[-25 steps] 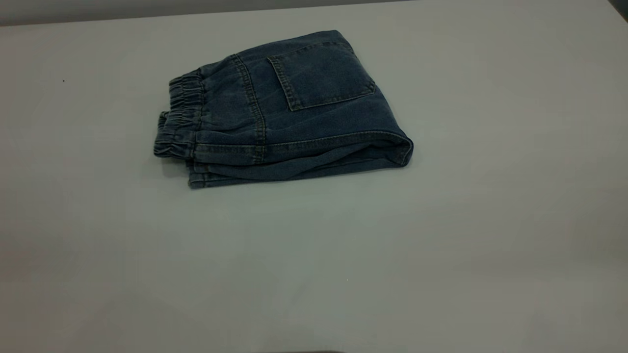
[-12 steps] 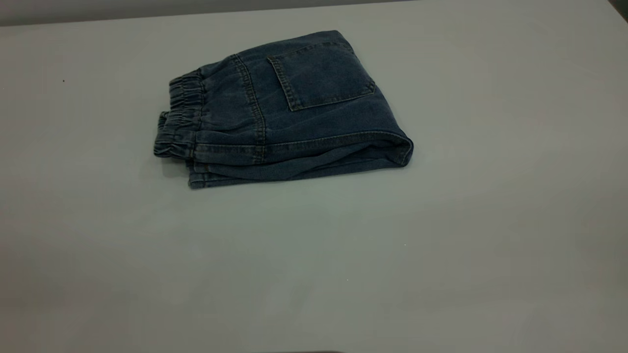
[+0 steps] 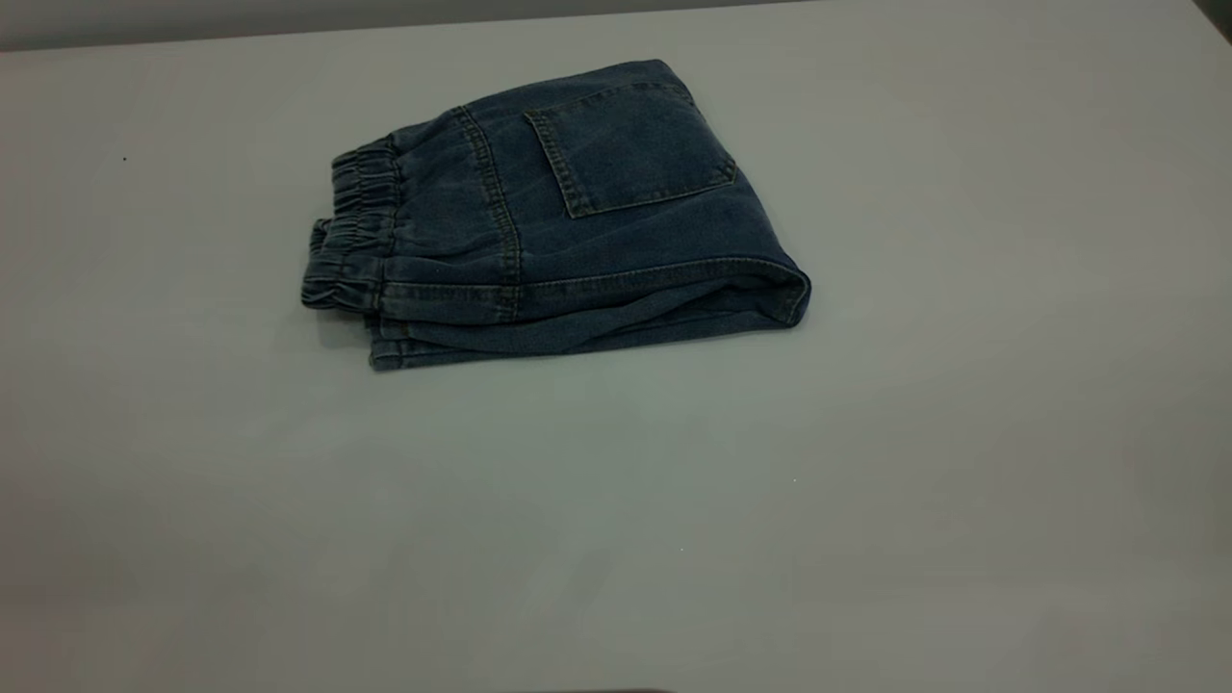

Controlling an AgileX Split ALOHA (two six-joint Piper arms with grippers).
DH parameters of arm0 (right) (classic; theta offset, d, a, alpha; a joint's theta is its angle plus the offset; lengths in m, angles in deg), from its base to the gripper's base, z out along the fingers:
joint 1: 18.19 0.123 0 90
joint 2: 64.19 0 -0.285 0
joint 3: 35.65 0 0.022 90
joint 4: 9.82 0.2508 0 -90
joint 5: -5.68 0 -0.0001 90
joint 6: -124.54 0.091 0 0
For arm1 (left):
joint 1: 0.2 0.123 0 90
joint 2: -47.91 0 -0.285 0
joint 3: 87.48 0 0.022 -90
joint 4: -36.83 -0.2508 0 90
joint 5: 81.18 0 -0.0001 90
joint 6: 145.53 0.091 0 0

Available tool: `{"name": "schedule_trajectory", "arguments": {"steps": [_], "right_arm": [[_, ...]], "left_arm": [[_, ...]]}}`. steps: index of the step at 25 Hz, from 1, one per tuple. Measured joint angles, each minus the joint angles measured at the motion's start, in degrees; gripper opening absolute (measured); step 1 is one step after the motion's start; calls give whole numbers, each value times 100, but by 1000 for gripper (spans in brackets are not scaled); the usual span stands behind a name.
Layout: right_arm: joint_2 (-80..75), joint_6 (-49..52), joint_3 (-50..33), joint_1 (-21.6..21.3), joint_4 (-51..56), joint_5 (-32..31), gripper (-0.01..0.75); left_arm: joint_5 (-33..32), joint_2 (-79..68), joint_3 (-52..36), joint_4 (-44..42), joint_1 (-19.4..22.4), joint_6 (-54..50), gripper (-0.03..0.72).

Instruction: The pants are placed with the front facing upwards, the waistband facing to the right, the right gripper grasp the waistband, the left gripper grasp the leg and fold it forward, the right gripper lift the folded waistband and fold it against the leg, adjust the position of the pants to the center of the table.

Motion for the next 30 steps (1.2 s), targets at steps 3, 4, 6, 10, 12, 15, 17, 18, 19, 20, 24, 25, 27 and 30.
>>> {"name": "schedule_trajectory", "arguments": {"steps": [3,4,6,10,12,15,17,18,19,20,24,25,27,30], "right_arm": [[12,0,0,-1186,16,0,347],[45,0,0,-1645,16,0,347],[200,0,0,-2349,4,0,347],[871,0,0,-3016,4,-6,347],[1237,0,0,-3067,4,-13,347],[1521,0,0,-3069,4,-36,347],[1526,0,0,-3069,4,-36,347],[1526,0,0,-3069,4,-36,347],[1526,0,0,-3069,4,-36,347],[1526,0,0,-3069,4,-36,347],[1531,0,0,-3069,4,-36,347],[1531,0,0,-3069,4,-36,347],[1531,0,0,-3069,4,-36,347],[1531,0,0,-3069,4,-36,347]], "left_arm": [[0,41,0,0,199,23,459],[0,59,0,0,333,25,459],[0,65,0,0,701,30,459],[0,65,0,0,1425,36,459],[0,70,0,0,1710,36,459],[0,229,0,0,1981,36,459],[0,458,0,0,2094,36,459],[0,615,0,0,2116,36,459],[0,797,0,0,2129,36,459],[0,959,0,0,2129,36,459],[-37,1201,0,0,2129,36,459],[-37,1201,0,0,2129,36,459],[-37,1201,0,0,2129,36,459],[-37,1201,0,0,2129,36,459]]}}
